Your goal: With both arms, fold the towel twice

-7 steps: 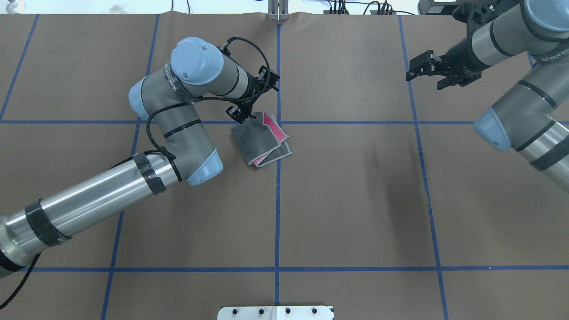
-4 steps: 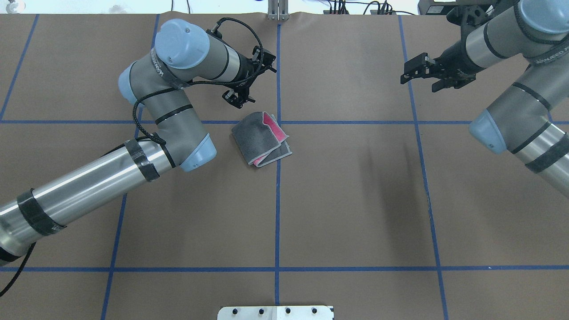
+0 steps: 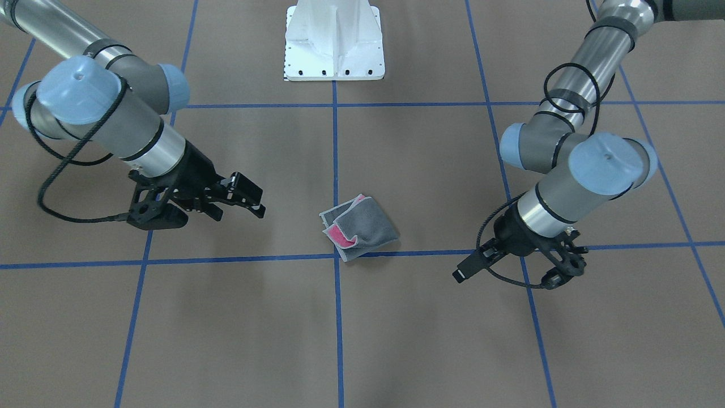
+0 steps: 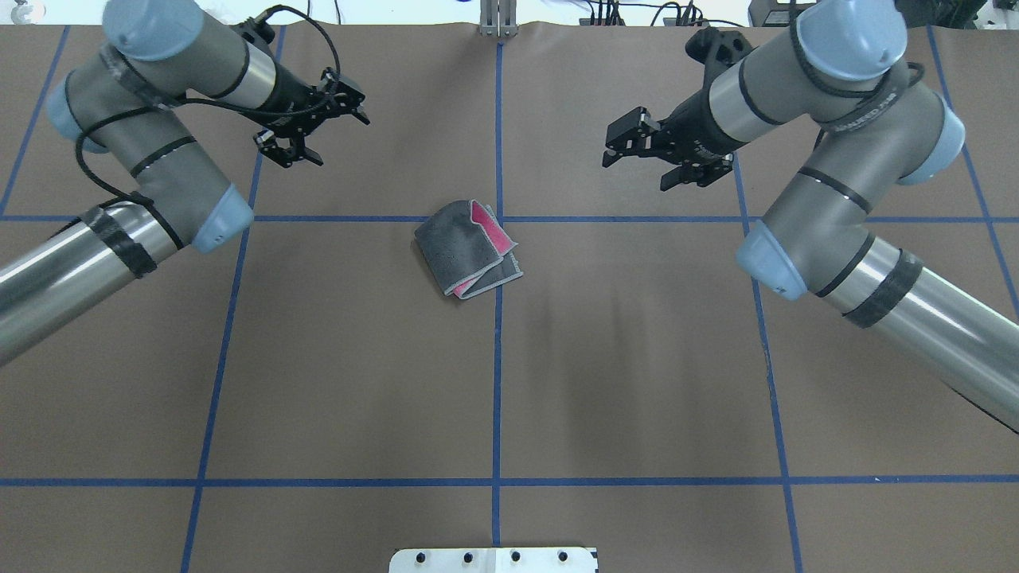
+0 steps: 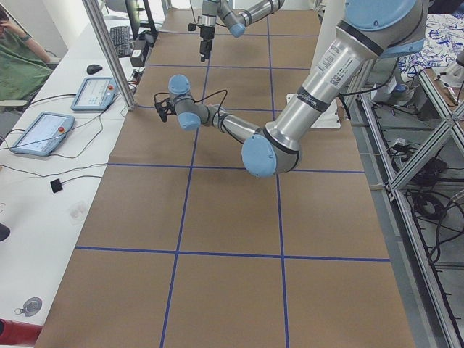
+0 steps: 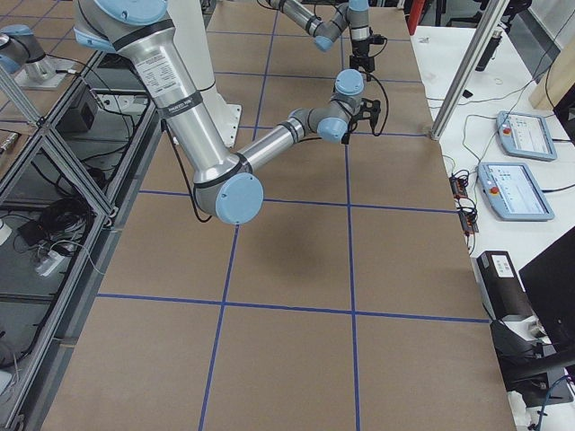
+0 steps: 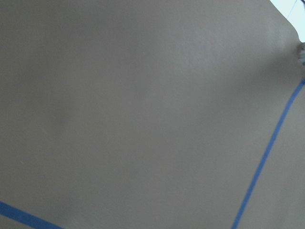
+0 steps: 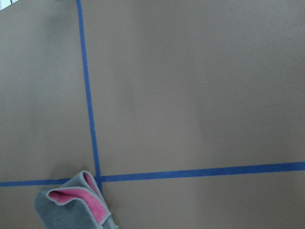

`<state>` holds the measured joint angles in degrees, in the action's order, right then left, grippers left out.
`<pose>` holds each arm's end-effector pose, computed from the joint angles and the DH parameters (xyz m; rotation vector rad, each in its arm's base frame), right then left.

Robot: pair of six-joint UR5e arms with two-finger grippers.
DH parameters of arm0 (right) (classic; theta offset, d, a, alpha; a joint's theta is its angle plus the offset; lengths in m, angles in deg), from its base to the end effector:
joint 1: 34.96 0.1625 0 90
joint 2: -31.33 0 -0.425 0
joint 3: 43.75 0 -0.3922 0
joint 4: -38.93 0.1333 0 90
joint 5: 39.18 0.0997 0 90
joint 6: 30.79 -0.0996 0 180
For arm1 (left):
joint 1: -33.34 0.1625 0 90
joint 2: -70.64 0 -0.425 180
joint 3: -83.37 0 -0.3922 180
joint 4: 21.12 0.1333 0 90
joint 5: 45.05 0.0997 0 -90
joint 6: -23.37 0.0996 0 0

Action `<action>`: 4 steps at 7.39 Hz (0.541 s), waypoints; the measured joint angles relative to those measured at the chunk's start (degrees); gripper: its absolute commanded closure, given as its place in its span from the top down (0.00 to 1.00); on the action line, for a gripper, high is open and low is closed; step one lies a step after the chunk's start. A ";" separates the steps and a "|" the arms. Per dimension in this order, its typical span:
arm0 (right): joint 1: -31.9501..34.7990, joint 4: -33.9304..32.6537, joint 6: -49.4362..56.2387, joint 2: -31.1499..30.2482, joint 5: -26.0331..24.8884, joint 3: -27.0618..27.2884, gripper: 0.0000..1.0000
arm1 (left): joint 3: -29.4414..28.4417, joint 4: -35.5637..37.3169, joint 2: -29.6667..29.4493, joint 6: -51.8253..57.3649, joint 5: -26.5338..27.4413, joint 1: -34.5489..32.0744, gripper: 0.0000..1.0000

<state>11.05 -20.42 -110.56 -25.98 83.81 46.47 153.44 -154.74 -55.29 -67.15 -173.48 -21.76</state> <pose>-0.4140 -0.5427 0.2550 0.0535 -1.1899 0.2300 0.3672 -0.6511 0.3520 -0.0827 1.1753 -0.5093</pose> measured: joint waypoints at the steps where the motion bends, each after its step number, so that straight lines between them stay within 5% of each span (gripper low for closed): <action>1: -3.38 -0.28 -2.84 1.94 -4.30 -0.17 0.00 | 0.13 -0.02 1.24 2.82 -1.43 -1.49 1.00; 4: -11.29 -0.54 -5.49 8.47 -13.31 -4.36 0.00 | 0.15 0.13 2.05 4.68 -2.95 -3.76 0.99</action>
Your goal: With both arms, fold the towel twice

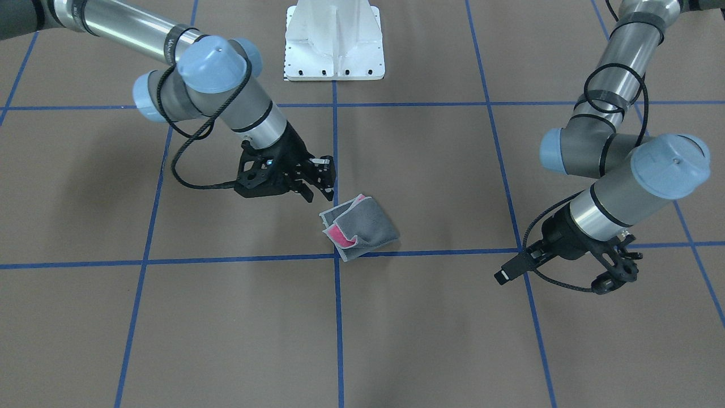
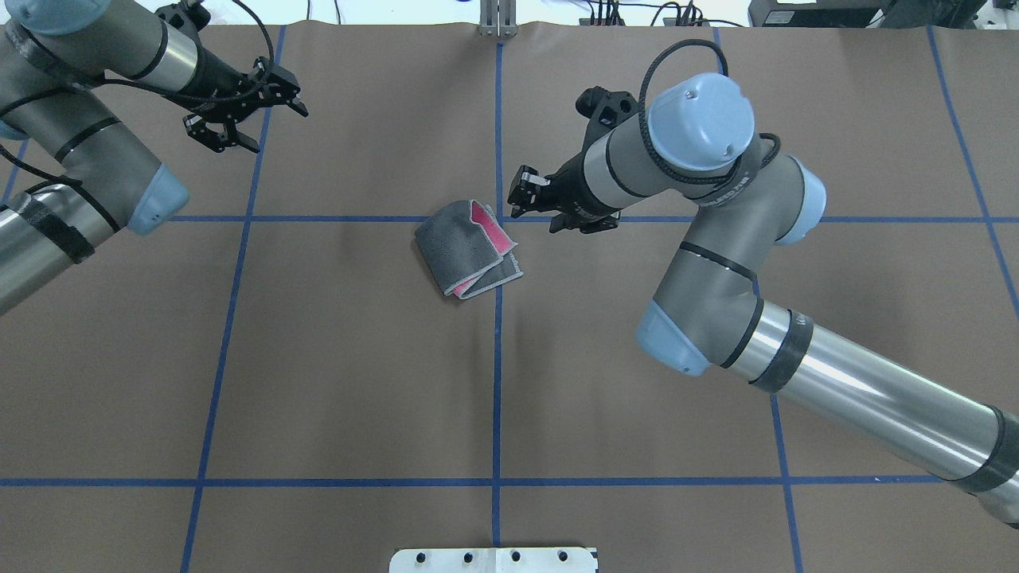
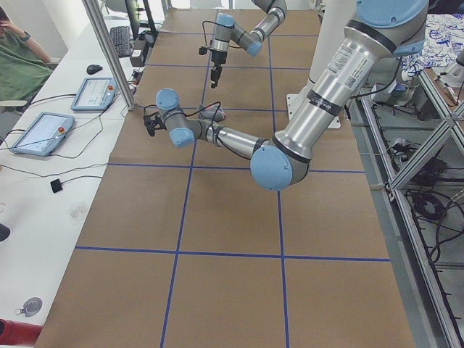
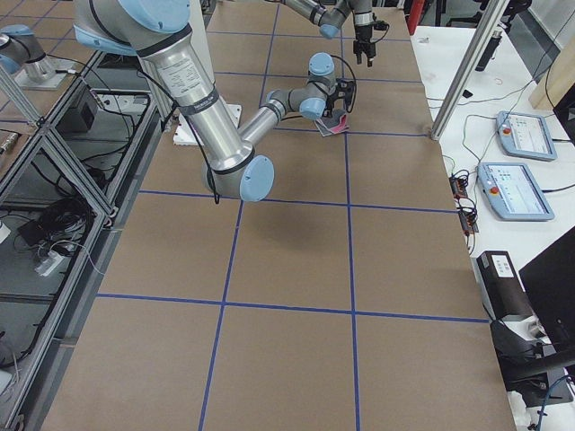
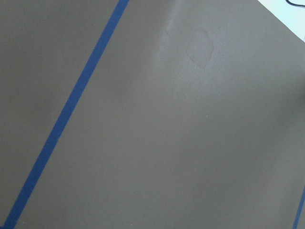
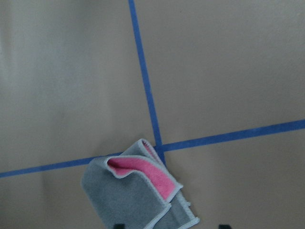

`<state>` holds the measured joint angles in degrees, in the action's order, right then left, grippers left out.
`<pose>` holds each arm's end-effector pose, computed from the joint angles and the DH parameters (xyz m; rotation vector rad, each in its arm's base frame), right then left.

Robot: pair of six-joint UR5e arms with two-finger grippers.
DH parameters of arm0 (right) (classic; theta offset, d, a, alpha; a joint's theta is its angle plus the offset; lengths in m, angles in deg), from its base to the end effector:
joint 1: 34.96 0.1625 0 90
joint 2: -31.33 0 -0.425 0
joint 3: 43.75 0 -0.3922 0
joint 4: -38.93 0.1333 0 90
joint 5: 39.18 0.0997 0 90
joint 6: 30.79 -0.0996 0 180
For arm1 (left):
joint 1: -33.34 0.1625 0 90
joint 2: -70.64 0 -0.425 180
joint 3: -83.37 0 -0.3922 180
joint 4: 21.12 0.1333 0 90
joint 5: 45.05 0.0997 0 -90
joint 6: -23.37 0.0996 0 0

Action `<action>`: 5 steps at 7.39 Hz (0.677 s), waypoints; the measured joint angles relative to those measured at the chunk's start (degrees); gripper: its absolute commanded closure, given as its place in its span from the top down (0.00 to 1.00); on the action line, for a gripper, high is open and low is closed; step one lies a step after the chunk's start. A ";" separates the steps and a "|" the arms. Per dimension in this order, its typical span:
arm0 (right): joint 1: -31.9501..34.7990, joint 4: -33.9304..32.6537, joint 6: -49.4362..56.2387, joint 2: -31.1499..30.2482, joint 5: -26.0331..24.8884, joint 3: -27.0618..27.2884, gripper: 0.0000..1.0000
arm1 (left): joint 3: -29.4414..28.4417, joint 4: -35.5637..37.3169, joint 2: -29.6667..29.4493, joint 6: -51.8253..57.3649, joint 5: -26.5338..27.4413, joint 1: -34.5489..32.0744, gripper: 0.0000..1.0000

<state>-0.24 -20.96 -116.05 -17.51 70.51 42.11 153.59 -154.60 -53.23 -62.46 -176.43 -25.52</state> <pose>-0.5334 -0.4909 0.1909 0.1061 -1.1954 0.2580 0.3217 -0.6630 0.3758 -0.0610 1.1682 -0.4826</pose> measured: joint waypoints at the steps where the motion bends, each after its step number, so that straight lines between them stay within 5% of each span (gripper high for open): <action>1: -1.56 0.04 0.01 3.54 -1.84 -4.39 0.00 | -0.04 0.04 0.02 0.06 -0.57 -0.64 1.00; 5: -2.54 0.50 2.13 10.79 -4.40 -16.71 0.00 | -0.15 0.15 0.04 0.09 -0.98 -1.25 1.00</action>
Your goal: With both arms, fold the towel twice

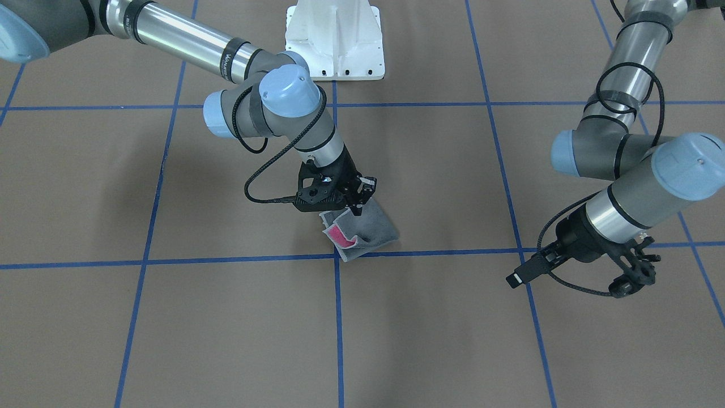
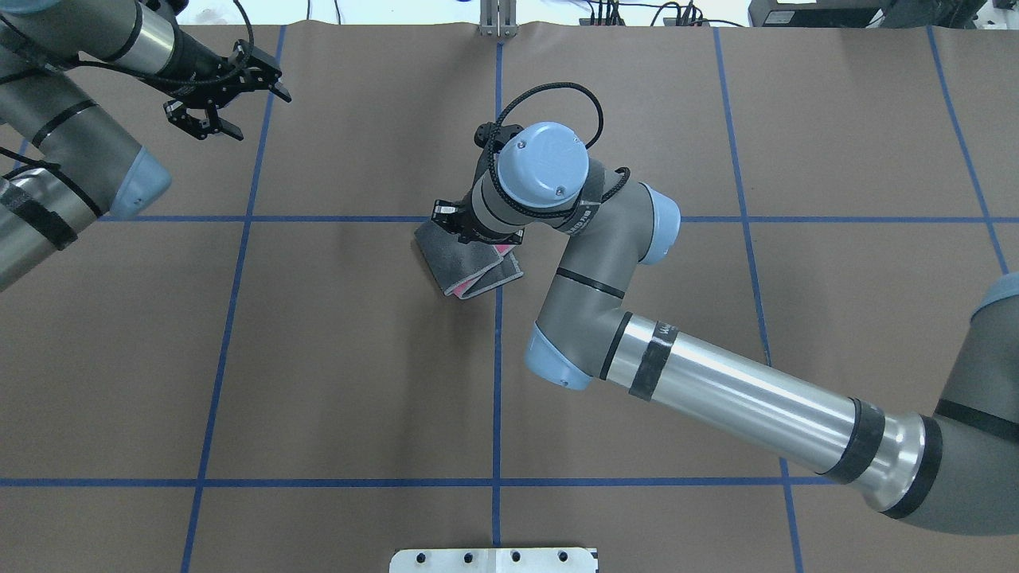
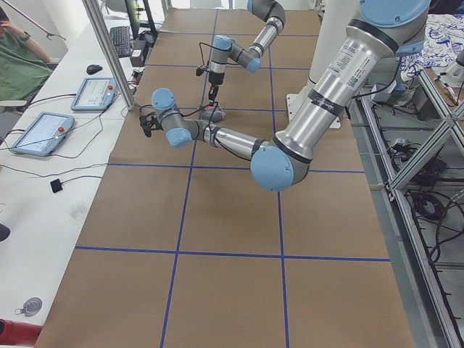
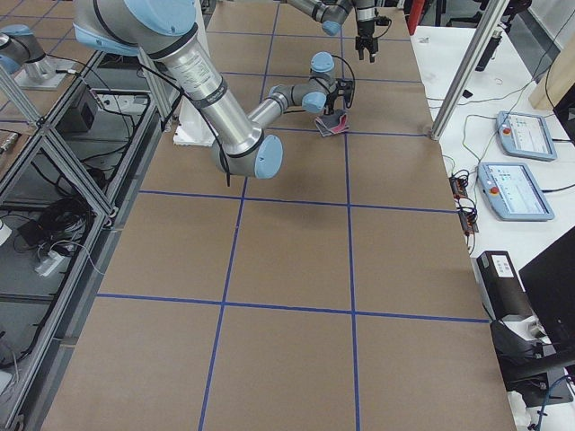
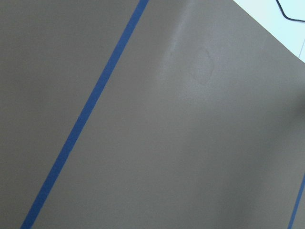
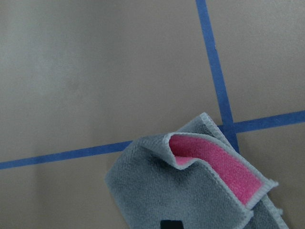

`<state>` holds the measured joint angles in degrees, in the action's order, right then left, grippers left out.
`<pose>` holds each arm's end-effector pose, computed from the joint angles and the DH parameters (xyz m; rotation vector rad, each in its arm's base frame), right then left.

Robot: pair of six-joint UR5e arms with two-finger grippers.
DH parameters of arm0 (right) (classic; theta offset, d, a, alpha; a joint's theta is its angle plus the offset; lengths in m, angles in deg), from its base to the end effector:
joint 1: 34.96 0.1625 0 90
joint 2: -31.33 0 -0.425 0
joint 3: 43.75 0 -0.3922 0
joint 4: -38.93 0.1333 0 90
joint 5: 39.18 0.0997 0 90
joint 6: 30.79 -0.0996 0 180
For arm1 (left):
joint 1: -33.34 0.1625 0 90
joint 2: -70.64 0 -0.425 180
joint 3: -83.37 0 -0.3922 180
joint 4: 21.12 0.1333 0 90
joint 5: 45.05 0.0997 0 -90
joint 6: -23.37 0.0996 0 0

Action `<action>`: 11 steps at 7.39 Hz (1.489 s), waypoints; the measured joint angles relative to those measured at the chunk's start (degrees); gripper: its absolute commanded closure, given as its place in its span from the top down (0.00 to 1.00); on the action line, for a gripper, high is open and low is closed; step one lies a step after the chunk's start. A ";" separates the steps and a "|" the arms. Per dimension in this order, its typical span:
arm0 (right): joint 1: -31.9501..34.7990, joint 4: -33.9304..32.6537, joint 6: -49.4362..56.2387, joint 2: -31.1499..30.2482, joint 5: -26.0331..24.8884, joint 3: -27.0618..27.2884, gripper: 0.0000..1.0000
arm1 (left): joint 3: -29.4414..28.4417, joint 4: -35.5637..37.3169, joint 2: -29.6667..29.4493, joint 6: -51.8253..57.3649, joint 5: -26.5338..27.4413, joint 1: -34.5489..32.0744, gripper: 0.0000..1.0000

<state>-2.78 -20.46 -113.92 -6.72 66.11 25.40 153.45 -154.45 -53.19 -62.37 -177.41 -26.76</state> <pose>-0.6221 -0.5179 0.1796 0.1313 -1.0915 0.2529 0.3081 -0.6686 0.3772 -0.0654 1.1713 -0.4933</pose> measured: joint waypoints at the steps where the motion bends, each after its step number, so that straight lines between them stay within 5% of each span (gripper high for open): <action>1: 0.09 0.17 0.27 1.92 -0.55 -3.30 0.00 | 0.00 0.00 0.00 -0.02 -0.02 -0.01 1.00; 5: 3.51 2.93 2.25 6.08 -1.63 -14.58 0.00 | 0.11 -0.09 0.25 -0.06 -0.07 -0.01 1.00; 9: 8.06 3.29 3.66 7.20 2.28 -16.63 0.00 | 0.07 -0.17 0.58 -0.05 0.02 0.13 1.00; 10: 9.98 3.11 4.59 7.00 5.61 -15.32 0.19 | 0.02 -0.17 0.59 -0.04 0.05 0.18 1.00; 11: 10.92 2.95 5.06 6.08 7.69 -13.00 0.66 | -0.01 -0.17 0.56 -0.04 0.07 0.21 1.00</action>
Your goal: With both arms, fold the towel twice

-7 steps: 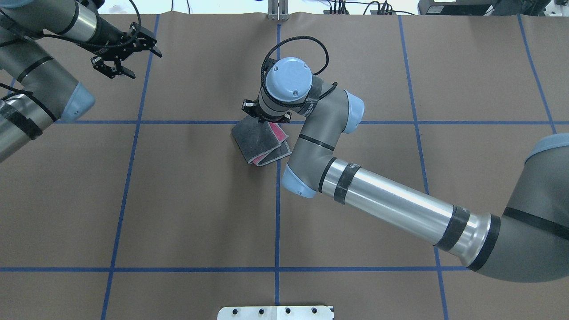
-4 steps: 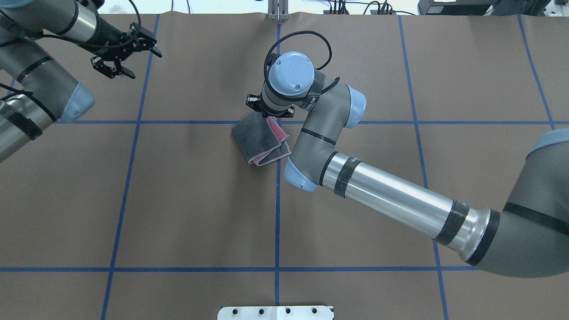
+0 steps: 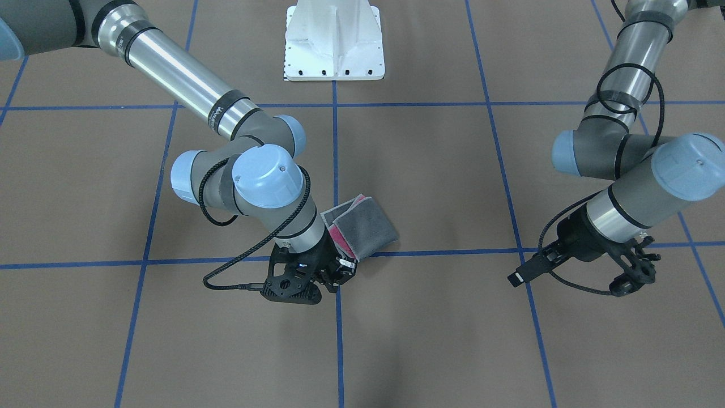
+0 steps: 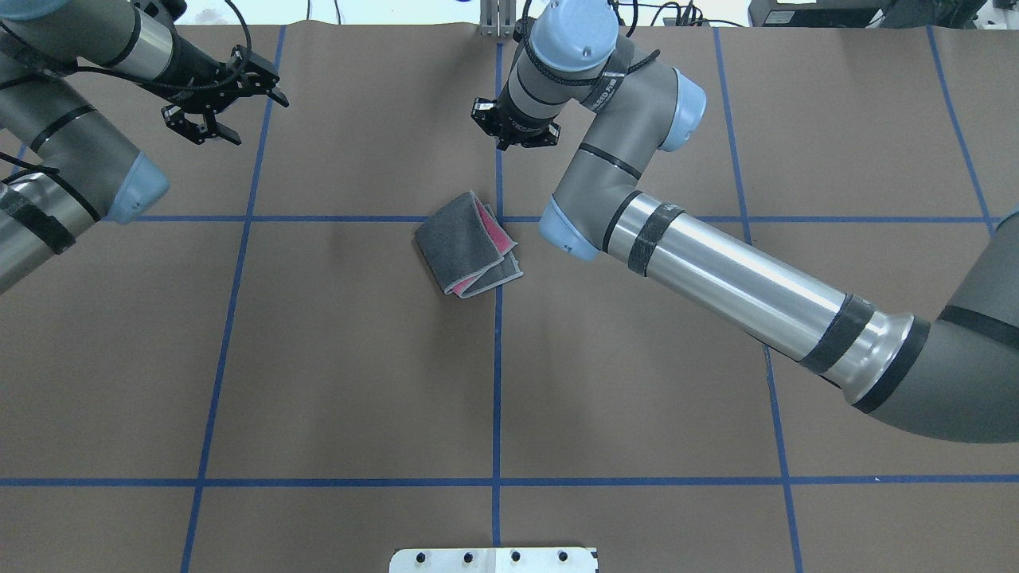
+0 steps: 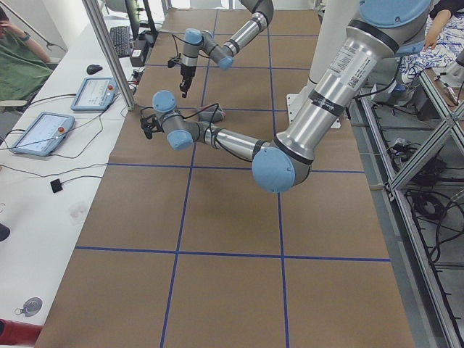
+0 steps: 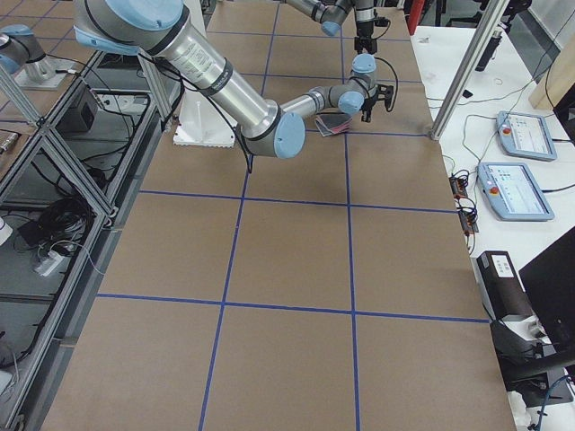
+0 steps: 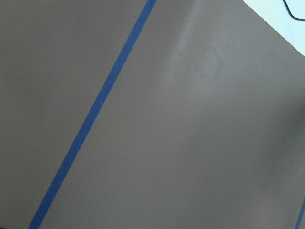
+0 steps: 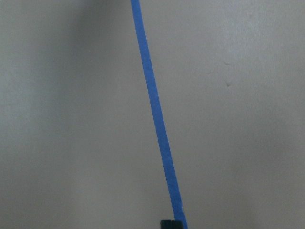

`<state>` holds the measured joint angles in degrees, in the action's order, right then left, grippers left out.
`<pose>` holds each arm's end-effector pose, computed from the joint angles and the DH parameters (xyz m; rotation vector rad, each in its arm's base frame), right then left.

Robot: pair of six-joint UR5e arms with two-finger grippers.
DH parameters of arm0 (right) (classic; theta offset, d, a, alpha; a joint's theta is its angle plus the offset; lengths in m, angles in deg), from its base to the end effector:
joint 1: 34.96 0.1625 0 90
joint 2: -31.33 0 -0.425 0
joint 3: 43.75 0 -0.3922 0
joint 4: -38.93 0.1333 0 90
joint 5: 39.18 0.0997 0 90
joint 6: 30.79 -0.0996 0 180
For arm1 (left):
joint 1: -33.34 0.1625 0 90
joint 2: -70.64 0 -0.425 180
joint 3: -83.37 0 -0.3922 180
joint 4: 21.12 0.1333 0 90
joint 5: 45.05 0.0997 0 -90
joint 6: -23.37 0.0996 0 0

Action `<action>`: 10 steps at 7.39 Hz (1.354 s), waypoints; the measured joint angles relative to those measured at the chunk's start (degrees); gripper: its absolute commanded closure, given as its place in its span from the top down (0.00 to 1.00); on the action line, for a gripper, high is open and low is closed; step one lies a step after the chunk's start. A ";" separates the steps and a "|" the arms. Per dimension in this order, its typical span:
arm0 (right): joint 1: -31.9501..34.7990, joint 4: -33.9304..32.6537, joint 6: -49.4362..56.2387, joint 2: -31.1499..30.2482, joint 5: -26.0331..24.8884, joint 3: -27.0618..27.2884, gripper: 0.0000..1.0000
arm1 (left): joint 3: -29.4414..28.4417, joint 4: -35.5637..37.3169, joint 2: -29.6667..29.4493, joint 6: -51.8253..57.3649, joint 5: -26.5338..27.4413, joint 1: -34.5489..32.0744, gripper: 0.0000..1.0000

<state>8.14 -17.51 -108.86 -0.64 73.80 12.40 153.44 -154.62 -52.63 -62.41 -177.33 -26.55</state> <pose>-0.5555 -0.6491 0.1915 0.1344 -1.0527 0.2903 0.3094 -0.6656 0.3842 -0.0711 1.1657 -0.4950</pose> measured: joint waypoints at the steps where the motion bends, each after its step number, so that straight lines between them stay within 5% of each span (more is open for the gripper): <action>1: -0.32 -0.12 0.12 -1.97 0.88 3.30 0.74 | -0.01 0.00 -0.05 0.00 0.01 0.02 1.00; 4: -4.38 -0.24 0.14 -6.68 1.09 9.39 0.73 | -0.02 0.00 -0.12 0.00 0.01 0.04 1.00; 7: -6.38 -0.25 0.23 -8.08 1.08 10.13 0.53 | -0.05 0.00 -0.20 -0.06 0.01 0.07 1.00; 10: -8.12 -0.30 0.50 -8.28 1.09 10.19 0.52 | -0.16 0.00 -0.20 0.00 0.01 0.12 1.00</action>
<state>0.03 -17.81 -108.37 -8.92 74.89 22.59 153.28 -154.62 -52.83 -62.41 -177.32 -26.43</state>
